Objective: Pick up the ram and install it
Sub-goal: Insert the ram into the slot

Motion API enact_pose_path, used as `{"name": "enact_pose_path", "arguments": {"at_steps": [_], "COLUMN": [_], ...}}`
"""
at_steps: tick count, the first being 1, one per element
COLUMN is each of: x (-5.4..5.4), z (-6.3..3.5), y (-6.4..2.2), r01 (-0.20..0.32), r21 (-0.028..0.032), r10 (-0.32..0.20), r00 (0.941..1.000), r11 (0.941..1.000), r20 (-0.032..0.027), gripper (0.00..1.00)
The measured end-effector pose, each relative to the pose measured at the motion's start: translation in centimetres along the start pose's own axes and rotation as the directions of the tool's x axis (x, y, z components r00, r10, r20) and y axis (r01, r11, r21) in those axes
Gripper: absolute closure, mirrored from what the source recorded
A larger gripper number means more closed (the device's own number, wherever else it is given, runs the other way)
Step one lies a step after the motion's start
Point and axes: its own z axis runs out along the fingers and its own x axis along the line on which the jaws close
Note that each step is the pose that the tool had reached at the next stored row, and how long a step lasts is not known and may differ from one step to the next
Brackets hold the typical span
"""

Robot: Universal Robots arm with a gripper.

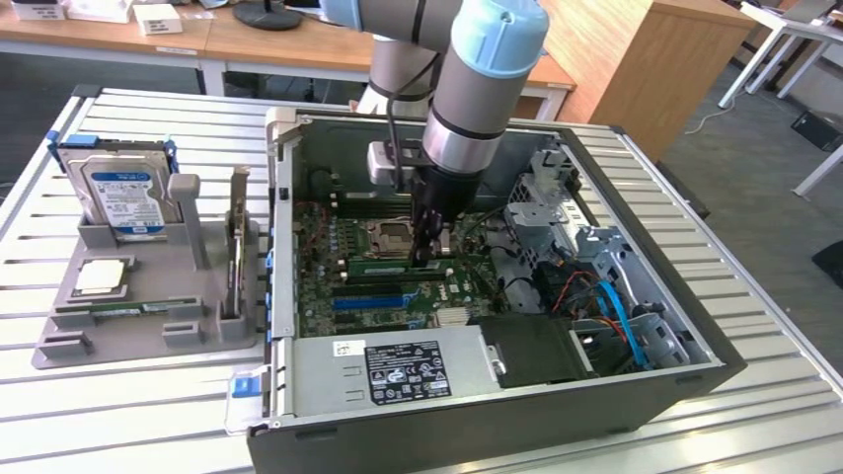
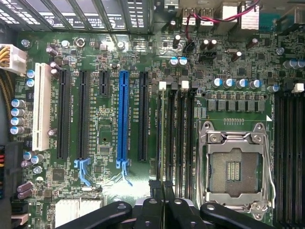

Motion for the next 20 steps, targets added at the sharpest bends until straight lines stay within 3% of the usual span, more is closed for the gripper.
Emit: {"name": "enact_pose_path", "arguments": {"at_steps": [20], "x": [0.01], "z": [0.36], "y": [-0.01], "r01": [0.000], "r21": [-0.0001], "r10": [0.000], "r00": [1.0000], "r11": [1.0000], "r20": [-0.0001], "gripper": [0.88]}}
